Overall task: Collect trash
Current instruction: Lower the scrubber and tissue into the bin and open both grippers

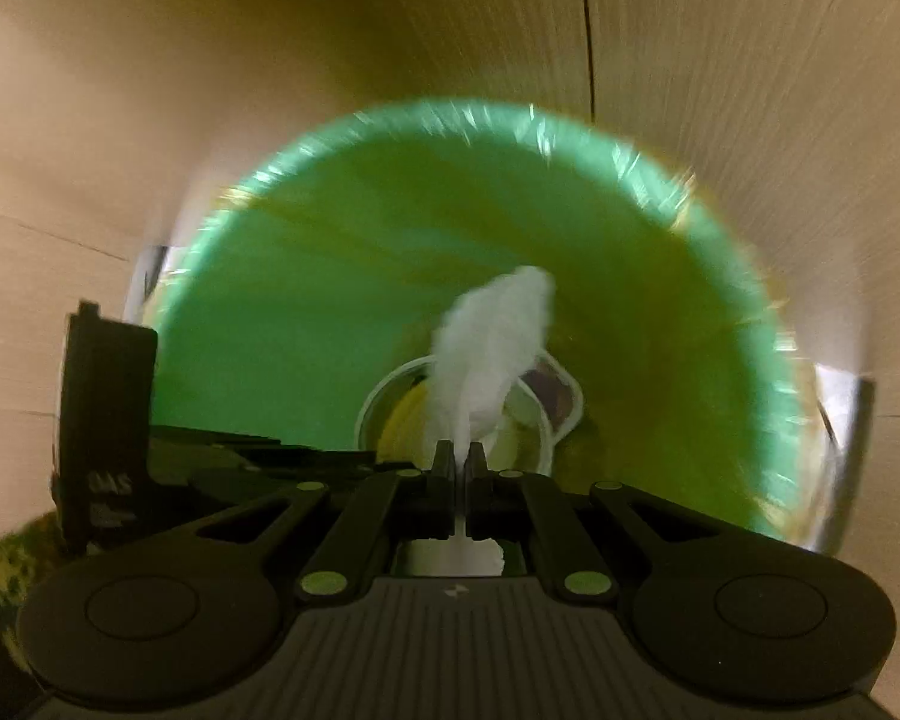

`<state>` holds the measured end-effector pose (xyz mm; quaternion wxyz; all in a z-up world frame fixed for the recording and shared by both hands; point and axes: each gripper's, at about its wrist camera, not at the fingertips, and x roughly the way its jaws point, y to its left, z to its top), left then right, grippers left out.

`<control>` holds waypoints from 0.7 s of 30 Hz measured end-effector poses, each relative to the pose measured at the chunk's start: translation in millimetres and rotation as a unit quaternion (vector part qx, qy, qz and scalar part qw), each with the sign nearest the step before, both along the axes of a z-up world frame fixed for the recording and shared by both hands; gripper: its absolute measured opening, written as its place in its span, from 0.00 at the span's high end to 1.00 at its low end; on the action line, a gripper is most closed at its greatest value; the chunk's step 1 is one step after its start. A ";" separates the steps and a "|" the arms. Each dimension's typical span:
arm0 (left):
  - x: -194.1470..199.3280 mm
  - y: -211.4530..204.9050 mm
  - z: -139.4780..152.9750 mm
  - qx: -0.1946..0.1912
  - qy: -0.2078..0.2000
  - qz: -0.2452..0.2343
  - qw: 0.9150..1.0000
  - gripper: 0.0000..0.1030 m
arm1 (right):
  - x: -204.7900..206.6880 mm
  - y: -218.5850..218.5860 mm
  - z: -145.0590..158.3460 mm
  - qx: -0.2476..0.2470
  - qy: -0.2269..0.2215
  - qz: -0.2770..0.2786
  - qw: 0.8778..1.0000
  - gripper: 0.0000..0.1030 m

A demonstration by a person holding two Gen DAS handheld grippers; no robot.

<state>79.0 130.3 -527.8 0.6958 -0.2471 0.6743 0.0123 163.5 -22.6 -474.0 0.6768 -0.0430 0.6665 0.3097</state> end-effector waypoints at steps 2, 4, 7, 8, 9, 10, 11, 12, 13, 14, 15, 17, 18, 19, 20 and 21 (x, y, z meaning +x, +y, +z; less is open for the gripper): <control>1.5 6.7 -4.1 -0.016 0.012 0.006 1.000 0.77 | 3.8 3.8 -24.2 -0.002 0.031 -0.014 0.999 0.97; -3.5 18.7 8.3 -0.038 -0.005 0.025 0.999 0.78 | 5.7 8.0 -46.2 -0.004 0.061 -0.027 0.998 0.97; -8.6 26.8 37.8 -0.045 -0.044 0.016 0.998 0.81 | 4.4 21.3 -77.8 -0.009 0.102 -0.030 0.994 0.97; -7.4 26.8 46.1 -0.033 -0.054 0.008 0.998 0.80 | 3.9 26.1 -89.4 -0.015 0.117 -0.030 0.993 0.97; -9.0 29.4 54.1 -0.028 -0.064 0.003 0.998 0.80 | 3.3 29.8 -101.7 -0.018 0.132 -0.033 0.991 0.97; -6.4 33.3 60.2 -0.033 -0.069 0.007 0.997 0.80 | 2.1 32.3 -113.8 -0.021 0.147 -0.037 0.988 0.97; -6.7 34.3 65.2 -0.042 -0.075 0.015 0.996 0.80 | -3.6 34.5 -123.2 -0.025 0.158 -0.040 0.986 0.97; -9.8 38.8 70.4 -0.048 -0.082 0.024 0.995 0.80 | -4.4 35.6 -132.4 -0.025 0.169 -0.044 0.984 0.97; -13.8 43.2 75.5 -0.050 -0.089 0.031 0.994 0.80 | -4.9 36.0 -139.9 -0.021 0.178 -0.049 0.983 0.97; -15.5 47.8 80.7 -0.050 -0.096 0.037 0.993 0.80 | -4.5 36.1 -146.3 -0.016 0.186 -0.055 0.981 0.97; -19.6 51.9 84.6 -0.051 -0.103 0.045 0.992 0.80 | -2.8 35.5 -151.7 -0.011 0.193 -0.064 0.979 0.98; -25.7 56.9 90.3 -0.052 -0.109 0.061 0.991 0.80 | 1.6 34.2 -159.7 0.000 0.202 -0.078 0.976 0.99; -27.0 54.6 91.4 -0.050 -0.111 0.068 0.990 0.80 | 2.7 33.3 -162.9 0.005 0.203 -0.079 0.976 1.00; -30.4 54.3 92.2 -0.048 -0.112 0.074 0.990 0.80 | 2.4 34.0 -164.9 0.006 0.202 -0.078 0.976 1.00; -33.0 57.5 93.8 -0.044 -0.112 0.077 0.990 0.80 | 3.3 33.8 -166.9 0.005 0.200 -0.079 0.977 1.00; -35.4 57.3 97.3 -0.042 -0.113 0.082 0.989 0.80 | 4.3 32.6 -165.9 0.004 0.198 -0.081 0.977 1.00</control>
